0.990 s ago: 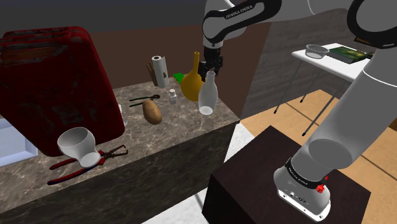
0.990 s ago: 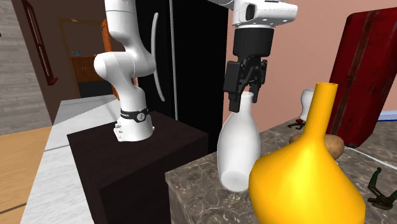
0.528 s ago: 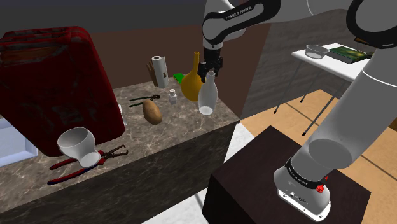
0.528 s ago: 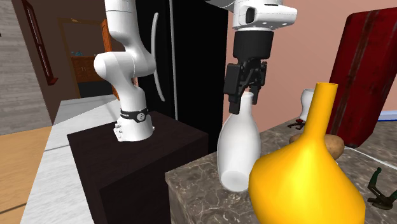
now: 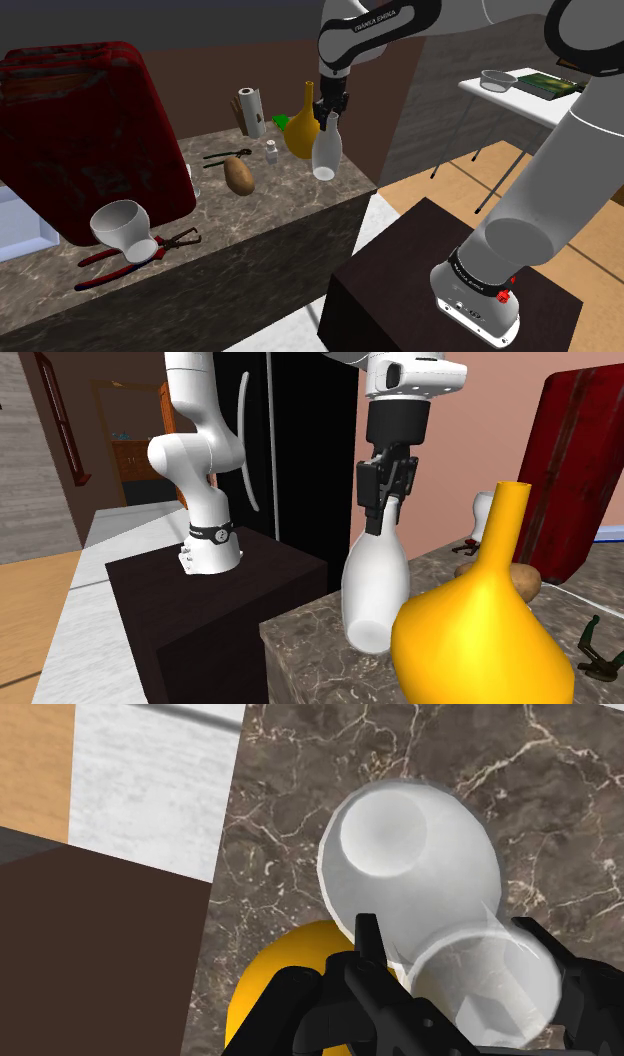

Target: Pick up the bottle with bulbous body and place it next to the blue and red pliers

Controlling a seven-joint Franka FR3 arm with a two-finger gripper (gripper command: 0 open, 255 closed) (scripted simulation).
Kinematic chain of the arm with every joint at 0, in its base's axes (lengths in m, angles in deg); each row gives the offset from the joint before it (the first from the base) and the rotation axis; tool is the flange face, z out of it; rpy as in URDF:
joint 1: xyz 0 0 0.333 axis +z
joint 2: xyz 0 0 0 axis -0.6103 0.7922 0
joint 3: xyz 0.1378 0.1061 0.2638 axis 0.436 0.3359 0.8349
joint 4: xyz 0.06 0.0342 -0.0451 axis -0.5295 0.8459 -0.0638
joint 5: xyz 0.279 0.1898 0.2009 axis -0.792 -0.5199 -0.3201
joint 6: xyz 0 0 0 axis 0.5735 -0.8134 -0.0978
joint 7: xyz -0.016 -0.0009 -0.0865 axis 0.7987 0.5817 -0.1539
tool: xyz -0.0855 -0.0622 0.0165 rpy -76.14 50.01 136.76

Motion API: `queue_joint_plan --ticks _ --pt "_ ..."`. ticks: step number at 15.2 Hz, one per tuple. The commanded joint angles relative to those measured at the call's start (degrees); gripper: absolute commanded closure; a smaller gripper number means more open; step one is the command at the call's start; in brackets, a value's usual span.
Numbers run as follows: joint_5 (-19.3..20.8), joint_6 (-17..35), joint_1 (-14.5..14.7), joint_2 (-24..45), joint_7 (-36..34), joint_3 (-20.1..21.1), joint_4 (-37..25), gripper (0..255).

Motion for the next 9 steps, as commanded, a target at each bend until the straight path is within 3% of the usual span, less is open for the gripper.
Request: queue_joint_plan --ticks 1,9 --pt "0.00 -0.01 0.00 0.01 0.00 0.00 0.01 255" --pt "-0.05 -5.18 0.00 -1.60 0.05 0.01 -3.55 255"
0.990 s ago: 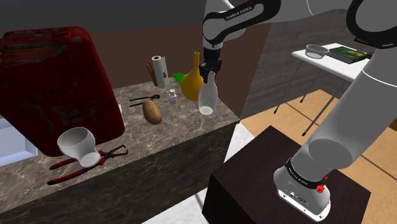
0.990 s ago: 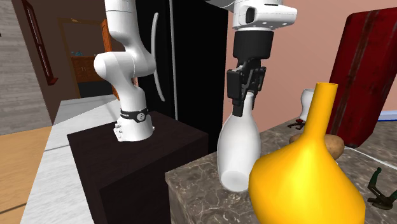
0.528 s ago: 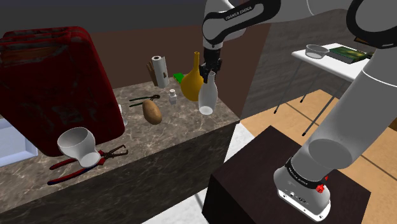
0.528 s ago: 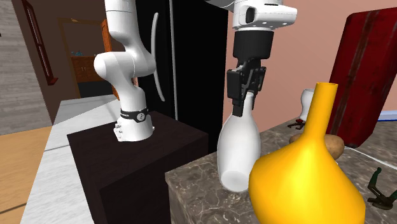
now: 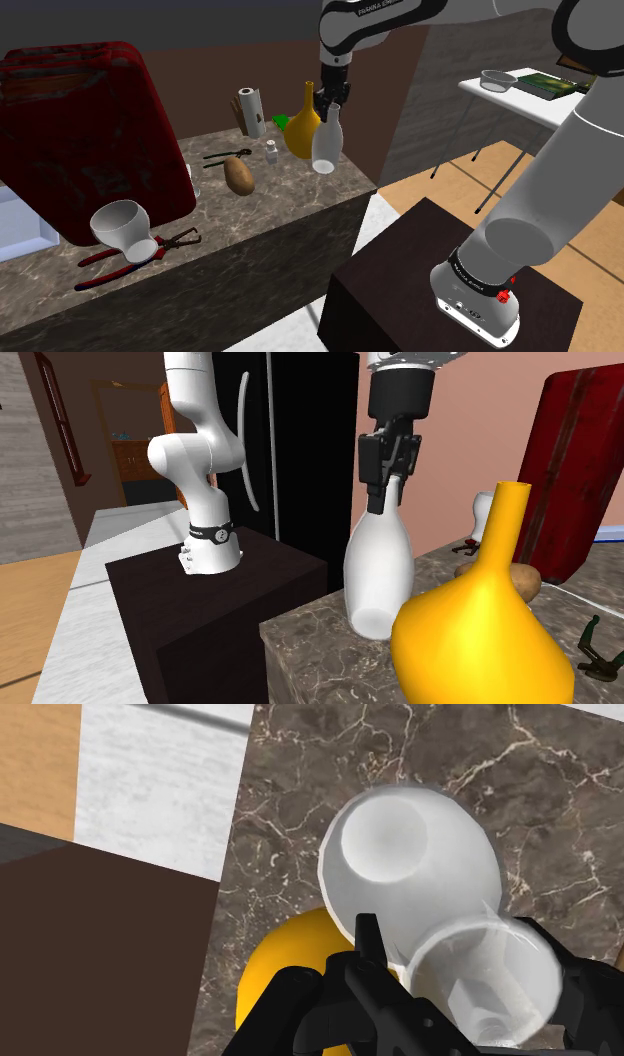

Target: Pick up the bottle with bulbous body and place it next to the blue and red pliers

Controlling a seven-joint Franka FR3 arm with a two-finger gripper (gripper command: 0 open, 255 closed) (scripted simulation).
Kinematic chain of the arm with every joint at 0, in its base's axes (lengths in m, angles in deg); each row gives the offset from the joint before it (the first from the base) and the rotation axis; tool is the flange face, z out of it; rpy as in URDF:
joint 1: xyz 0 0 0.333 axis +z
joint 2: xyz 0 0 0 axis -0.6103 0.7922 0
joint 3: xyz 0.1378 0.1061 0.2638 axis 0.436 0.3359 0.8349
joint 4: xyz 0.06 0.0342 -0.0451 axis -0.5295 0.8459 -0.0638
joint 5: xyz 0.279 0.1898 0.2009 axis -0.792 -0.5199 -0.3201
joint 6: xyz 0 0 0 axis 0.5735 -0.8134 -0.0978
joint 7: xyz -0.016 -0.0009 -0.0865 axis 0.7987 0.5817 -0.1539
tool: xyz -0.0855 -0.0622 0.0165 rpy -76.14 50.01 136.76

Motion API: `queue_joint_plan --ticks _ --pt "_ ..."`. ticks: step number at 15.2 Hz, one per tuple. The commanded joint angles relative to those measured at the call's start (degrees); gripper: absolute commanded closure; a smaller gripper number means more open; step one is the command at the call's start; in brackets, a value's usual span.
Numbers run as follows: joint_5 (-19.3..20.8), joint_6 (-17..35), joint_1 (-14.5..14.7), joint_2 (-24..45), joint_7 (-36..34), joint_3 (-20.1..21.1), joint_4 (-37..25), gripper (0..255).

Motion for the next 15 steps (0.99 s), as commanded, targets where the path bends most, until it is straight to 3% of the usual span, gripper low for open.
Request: queue_joint_plan --ticks 1,15 --pt "-0.02 -1.46 0.01 -0.49 -0.01 0.02 -0.98 255" --pt "-0.06 -12.04 0.01 -1.81 0.07 0.02 -10.24 255"
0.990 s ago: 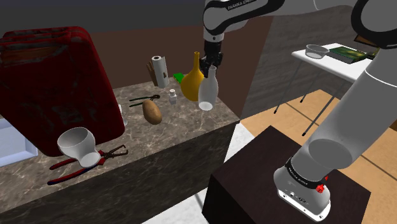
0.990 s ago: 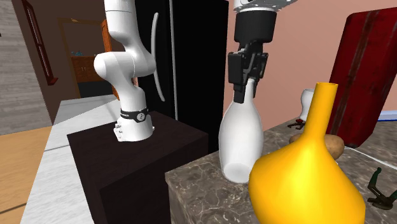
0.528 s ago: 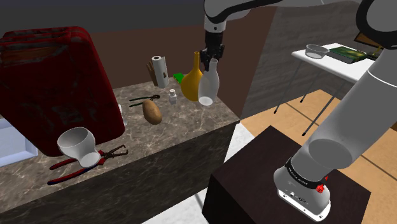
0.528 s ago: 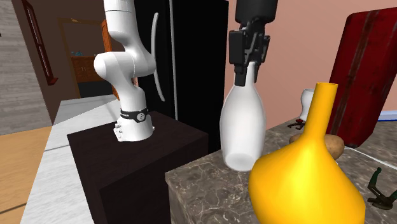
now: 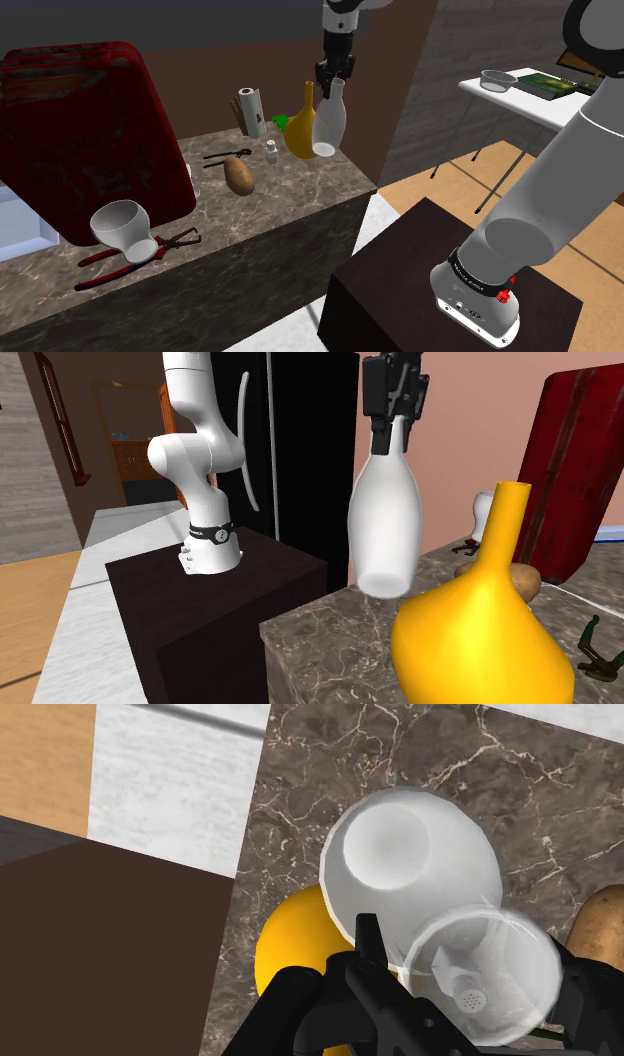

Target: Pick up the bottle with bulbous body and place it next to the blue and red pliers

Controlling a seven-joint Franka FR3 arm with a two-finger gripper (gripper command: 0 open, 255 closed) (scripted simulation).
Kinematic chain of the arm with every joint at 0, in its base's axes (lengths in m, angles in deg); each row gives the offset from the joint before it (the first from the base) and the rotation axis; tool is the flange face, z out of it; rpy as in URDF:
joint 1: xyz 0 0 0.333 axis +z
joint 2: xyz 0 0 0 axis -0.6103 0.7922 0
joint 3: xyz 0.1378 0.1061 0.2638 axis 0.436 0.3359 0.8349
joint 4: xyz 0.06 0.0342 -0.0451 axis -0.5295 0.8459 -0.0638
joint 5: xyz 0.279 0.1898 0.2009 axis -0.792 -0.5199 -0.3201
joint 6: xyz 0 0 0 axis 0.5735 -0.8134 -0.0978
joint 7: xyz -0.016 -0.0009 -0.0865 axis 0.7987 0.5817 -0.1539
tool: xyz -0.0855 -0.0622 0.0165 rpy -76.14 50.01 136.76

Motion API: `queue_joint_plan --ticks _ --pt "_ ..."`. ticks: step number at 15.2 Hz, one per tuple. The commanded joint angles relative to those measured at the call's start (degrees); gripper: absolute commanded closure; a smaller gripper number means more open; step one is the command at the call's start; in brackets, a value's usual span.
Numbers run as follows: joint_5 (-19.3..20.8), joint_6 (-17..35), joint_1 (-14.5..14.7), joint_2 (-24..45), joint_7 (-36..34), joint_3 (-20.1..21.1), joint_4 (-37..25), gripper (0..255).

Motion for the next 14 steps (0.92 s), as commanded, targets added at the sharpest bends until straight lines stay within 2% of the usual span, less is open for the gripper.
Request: queue_joint_plan --ticks 1,14 --pt "-0.01 -1.64 -0.01 -0.01 0.03 -0.01 -1.63 255" --pt "0.01 -11.96 0.00 1.20 0.07 0.01 -13.18 255"
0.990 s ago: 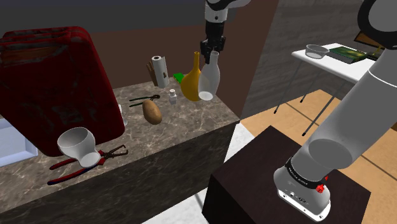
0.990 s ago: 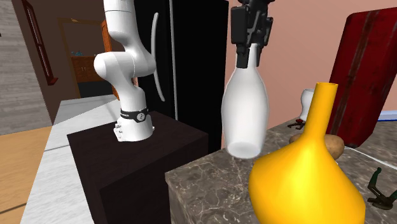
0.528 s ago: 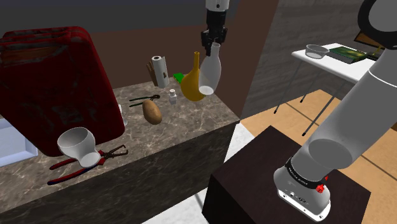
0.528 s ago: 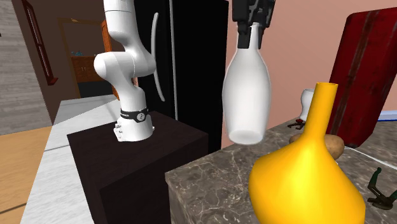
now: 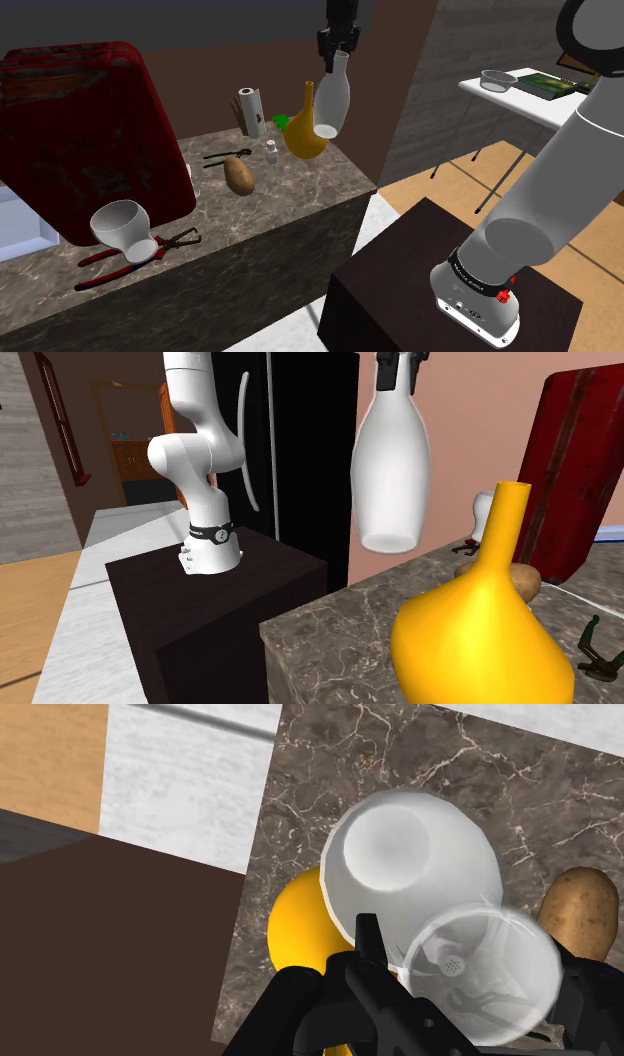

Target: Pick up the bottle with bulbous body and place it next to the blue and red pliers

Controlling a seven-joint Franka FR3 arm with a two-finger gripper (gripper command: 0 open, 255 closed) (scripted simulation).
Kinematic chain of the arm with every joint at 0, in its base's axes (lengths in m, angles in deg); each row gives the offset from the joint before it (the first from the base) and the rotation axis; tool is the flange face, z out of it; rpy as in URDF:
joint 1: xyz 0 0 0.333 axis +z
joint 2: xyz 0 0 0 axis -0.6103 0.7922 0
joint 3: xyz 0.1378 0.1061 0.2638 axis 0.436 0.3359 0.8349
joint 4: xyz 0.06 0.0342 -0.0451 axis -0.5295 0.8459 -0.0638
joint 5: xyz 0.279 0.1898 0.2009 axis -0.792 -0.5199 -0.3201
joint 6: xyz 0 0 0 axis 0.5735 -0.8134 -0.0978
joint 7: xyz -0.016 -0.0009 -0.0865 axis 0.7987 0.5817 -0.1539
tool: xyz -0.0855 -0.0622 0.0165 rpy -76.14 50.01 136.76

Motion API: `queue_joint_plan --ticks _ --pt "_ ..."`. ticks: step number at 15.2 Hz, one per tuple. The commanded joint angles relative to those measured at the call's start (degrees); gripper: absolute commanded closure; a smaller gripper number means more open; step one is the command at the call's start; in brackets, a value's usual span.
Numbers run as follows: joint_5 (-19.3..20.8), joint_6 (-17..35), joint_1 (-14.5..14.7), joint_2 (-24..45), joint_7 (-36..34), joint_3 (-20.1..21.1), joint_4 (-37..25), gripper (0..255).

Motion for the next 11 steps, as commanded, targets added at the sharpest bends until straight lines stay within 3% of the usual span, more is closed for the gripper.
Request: queue_joint_plan --ticks 1,11 --pt "0.00 -1.75 0.02 0.34 -0.03 0.02 -2.09 255" --pt "0.07 -10.52 0.05 3.34 -0.02 0.04 -13.86 255"
